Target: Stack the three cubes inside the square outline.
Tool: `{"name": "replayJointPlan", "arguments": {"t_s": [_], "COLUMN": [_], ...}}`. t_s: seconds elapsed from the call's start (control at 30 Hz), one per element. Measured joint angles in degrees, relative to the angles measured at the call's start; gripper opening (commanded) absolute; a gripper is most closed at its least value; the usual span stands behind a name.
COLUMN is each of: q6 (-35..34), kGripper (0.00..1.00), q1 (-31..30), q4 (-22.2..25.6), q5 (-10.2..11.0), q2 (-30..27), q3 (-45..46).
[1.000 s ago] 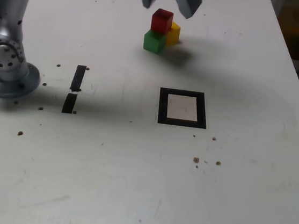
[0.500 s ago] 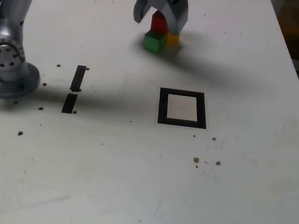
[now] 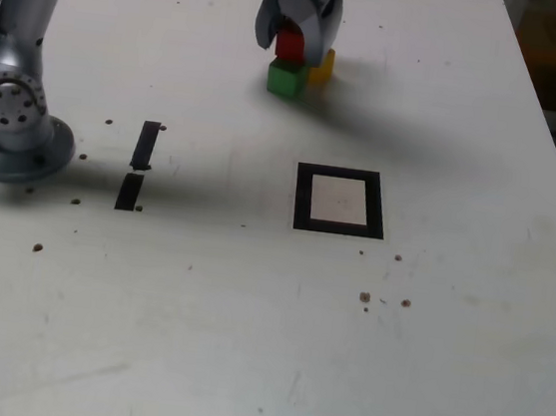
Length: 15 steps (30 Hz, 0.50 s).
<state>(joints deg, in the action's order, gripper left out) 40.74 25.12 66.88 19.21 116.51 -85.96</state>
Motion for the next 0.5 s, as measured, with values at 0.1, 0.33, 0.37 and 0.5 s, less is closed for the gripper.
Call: {"name": "replayJointPlan", "arguments": {"t_s": [0.1,0.33,0.37,0.5], "q6": [0.3,0.3,-0.1,-5.2], "kGripper": [0.13,0.11,0.11,0.11], "q1": [0.0,-0.3,-0.8,-5.6], "q4": [0.5,4.8,6.4,14.2], "q5": [-0.2,-0.6,-0.7,-1.2], "q2": [0.0,-2.2,-2.9,-4.9], "q3": [-0.2,-3.5,-4.6,-10.6]}}
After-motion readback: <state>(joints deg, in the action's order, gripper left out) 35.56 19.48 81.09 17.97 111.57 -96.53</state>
